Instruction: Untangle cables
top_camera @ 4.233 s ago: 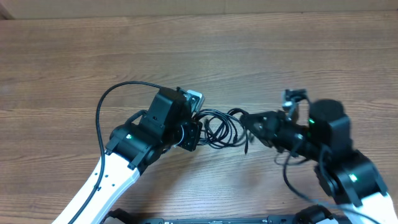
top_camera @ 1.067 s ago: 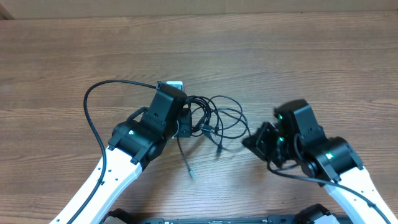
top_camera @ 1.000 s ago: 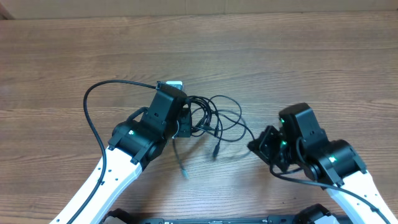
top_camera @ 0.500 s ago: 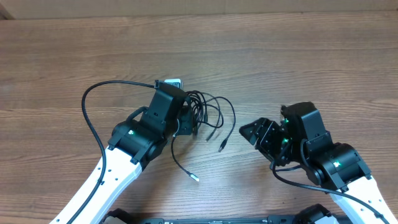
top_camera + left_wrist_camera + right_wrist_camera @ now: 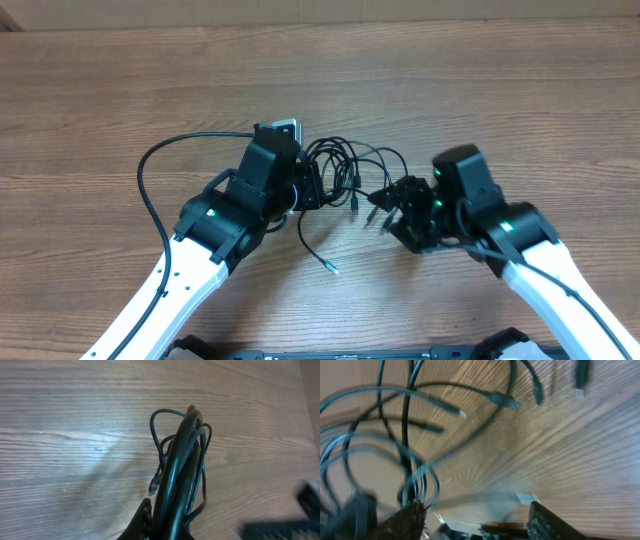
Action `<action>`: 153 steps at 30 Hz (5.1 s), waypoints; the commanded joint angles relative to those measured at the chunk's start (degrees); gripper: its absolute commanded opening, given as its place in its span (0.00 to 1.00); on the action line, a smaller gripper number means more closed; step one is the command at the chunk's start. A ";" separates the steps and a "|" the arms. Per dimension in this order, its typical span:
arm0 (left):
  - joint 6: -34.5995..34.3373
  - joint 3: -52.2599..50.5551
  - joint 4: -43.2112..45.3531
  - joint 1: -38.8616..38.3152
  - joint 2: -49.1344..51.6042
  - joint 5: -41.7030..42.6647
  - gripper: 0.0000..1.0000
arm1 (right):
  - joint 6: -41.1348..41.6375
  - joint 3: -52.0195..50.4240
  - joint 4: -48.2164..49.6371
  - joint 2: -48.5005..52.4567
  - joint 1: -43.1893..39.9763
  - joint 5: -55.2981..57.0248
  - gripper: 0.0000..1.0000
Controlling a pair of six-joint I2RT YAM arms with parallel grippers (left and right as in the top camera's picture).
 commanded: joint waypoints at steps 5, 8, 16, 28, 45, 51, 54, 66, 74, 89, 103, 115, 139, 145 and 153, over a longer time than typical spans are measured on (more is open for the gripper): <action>-1.18 0.09 0.44 0.22 0.20 5.22 0.04 | 4.68 0.48 4.81 9.44 0.07 -3.41 0.35; -1.16 0.09 0.59 0.22 0.20 5.20 0.04 | 4.26 0.48 4.81 10.19 0.07 -3.45 0.04; -0.44 0.09 0.59 0.26 0.20 4.09 0.04 | 1.62 0.48 4.48 9.99 0.04 -4.66 0.18; 0.35 0.09 0.09 0.22 0.20 3.54 0.04 | 13.00 0.48 6.73 10.01 0.04 1.79 0.62; 0.39 0.09 -0.66 0.20 0.20 7.26 0.04 | 17.55 0.48 22.75 10.01 -0.09 3.98 0.66; 1.60 0.09 -0.87 0.20 0.20 7.87 0.04 | 18.36 0.48 26.51 10.01 -0.44 11.04 0.66; 3.06 0.09 -2.38 0.20 0.20 7.82 0.04 | 18.32 0.48 31.76 10.01 -1.84 10.95 0.68; 8.57 0.09 -8.04 0.22 0.20 8.24 0.04 | 14.12 0.48 44.19 10.01 -14.58 1.09 0.82; 8.35 0.09 -6.58 0.22 0.52 1.64 0.04 | -3.52 0.48 30.25 9.99 -16.79 -20.48 0.80; 3.82 0.09 1.40 -0.13 8.57 11.23 0.04 | -2.34 0.39 3.98 10.01 -6.03 -4.57 0.79; 5.68 0.11 6.25 -0.11 4.57 20.28 0.04 | 7.87 0.37 8.07 10.03 -1.70 4.98 0.45; 8.94 0.11 -0.55 0.02 3.06 17.03 0.04 | 2.99 0.42 8.37 9.01 0.96 -0.87 0.04; 2.51 0.20 -16.96 0.00 3.06 -8.04 0.04 | -8.74 0.39 -10.27 -16.06 -17.35 14.86 0.04; 8.15 4.50 -17.00 0.00 2.75 -6.73 0.04 | -7.30 0.39 -16.83 -13.66 -17.38 22.97 0.04; 15.78 14.43 -17.51 0.00 -0.98 -5.38 0.04 | -5.25 0.39 -18.32 -7.91 -17.38 24.48 0.04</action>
